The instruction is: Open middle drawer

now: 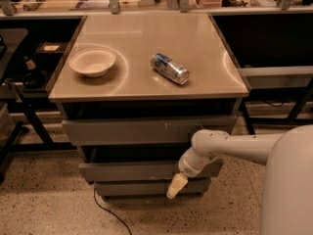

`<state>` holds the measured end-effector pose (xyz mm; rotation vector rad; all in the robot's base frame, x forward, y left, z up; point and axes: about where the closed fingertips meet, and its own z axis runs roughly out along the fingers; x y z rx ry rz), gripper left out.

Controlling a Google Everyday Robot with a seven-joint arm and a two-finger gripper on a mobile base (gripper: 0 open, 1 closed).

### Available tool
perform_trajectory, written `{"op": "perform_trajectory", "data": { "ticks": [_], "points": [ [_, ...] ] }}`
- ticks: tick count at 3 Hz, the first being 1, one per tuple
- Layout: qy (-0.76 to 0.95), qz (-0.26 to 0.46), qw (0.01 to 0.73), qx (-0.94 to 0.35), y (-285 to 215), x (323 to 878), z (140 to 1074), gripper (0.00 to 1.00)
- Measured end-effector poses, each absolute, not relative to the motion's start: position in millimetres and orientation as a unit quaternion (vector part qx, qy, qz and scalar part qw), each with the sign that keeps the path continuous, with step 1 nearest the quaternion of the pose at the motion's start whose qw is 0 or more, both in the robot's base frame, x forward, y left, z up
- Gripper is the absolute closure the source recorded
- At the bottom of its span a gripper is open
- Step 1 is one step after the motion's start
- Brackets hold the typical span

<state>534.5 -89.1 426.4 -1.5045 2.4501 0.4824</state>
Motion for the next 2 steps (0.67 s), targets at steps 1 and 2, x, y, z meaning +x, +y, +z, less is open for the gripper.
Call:
{"op": "perform_trajectory", "data": {
  "ticks": [1, 2],
  "points": [
    [0.835, 0.164, 0.113, -0.513, -89, 534, 428, 0.00],
    [0.841, 0.184, 0.073, -0.504, -104, 491, 441, 0.00]
  ]
}}
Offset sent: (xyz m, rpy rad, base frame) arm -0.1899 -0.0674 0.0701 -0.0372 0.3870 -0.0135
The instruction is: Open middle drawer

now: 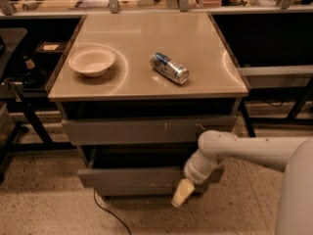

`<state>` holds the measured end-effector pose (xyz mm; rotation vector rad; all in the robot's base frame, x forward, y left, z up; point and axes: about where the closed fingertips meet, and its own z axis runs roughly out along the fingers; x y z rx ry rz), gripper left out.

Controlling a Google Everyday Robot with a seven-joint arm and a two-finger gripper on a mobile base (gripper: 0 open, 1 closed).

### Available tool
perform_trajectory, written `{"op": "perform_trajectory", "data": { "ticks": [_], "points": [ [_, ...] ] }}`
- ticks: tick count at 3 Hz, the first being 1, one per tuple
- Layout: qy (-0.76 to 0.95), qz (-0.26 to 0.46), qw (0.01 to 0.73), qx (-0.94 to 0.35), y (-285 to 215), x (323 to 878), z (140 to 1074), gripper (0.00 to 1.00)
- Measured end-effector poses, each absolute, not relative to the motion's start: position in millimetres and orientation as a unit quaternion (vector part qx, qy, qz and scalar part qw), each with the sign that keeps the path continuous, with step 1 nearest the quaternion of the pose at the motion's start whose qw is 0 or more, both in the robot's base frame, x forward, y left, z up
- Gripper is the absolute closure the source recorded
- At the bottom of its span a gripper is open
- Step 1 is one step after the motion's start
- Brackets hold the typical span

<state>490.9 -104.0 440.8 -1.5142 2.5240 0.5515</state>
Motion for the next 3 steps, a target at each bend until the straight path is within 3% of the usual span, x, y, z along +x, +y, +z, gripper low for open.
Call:
{"op": "perform_trajectory", "data": {
  "ticks": [1, 3],
  "points": [
    [0.841, 0.184, 0.073, -0.504, -103, 492, 441, 0.00],
    [0.846, 0.197, 0.025, -0.495, -130, 420, 471, 0.00]
  ]
}}
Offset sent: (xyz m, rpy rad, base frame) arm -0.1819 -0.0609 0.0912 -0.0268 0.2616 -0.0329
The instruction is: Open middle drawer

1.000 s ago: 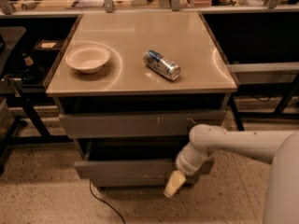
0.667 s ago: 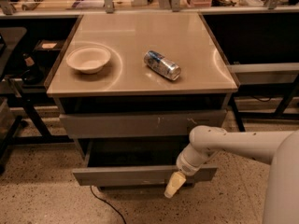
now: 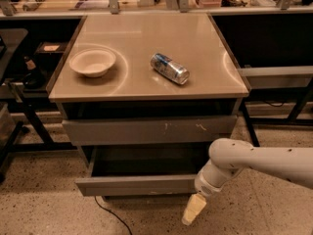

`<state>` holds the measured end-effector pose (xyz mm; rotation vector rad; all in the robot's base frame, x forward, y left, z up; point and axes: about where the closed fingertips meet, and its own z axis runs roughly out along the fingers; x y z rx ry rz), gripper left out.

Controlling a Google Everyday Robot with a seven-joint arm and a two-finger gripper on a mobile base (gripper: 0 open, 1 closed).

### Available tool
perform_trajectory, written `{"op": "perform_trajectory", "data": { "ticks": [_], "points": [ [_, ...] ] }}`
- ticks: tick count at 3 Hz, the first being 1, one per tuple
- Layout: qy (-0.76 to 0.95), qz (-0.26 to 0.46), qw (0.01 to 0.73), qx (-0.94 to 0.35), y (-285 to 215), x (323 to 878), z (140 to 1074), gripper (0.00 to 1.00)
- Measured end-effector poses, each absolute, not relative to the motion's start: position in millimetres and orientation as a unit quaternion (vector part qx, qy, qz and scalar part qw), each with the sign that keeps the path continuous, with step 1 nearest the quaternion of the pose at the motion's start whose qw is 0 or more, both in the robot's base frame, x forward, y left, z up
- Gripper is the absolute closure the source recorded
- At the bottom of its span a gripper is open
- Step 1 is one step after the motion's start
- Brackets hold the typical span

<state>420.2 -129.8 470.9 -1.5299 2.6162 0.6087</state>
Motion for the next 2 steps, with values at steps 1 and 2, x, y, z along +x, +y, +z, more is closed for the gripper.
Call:
{"op": "perform_trajectory", "data": {
  "ticks": [1, 2],
  "points": [
    [0.840, 0.194, 0.042, -0.504, -119, 442, 463, 0.00],
    [0.834, 0.192, 0.073, -0.512, -108, 472, 468, 0.00]
  ]
}}
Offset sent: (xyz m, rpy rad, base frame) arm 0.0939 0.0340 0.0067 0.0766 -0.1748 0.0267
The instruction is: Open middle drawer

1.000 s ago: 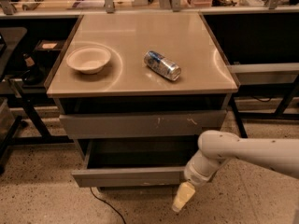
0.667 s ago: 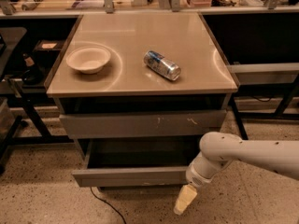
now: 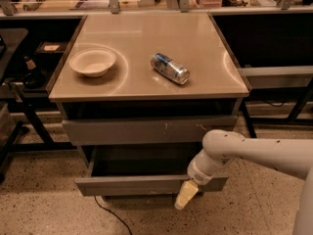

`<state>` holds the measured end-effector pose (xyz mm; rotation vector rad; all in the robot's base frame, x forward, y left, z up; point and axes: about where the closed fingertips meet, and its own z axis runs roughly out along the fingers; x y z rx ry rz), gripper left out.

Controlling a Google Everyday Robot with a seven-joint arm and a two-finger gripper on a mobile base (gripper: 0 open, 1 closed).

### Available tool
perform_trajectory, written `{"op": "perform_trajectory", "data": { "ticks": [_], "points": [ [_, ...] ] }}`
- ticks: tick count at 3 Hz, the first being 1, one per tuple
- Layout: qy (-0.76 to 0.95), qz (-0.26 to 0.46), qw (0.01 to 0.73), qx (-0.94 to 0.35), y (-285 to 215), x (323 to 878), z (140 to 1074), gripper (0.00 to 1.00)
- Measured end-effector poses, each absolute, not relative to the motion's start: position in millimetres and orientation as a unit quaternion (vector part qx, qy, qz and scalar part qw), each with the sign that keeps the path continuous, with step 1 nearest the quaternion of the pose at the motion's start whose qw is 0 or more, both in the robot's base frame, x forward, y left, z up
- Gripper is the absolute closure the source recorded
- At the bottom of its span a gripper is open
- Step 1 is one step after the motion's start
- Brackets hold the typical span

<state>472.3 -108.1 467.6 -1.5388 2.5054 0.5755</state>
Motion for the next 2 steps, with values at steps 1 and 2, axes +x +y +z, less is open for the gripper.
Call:
{"op": "perform_trajectory", "data": {
  "ticks": [1, 2],
  "points": [
    [0.830, 0.191, 0.085, -0.517, -100, 496, 464, 0.00],
    [0.828, 0.194, 0.072, -0.521, -92, 509, 445, 0.00]
  ]
}}
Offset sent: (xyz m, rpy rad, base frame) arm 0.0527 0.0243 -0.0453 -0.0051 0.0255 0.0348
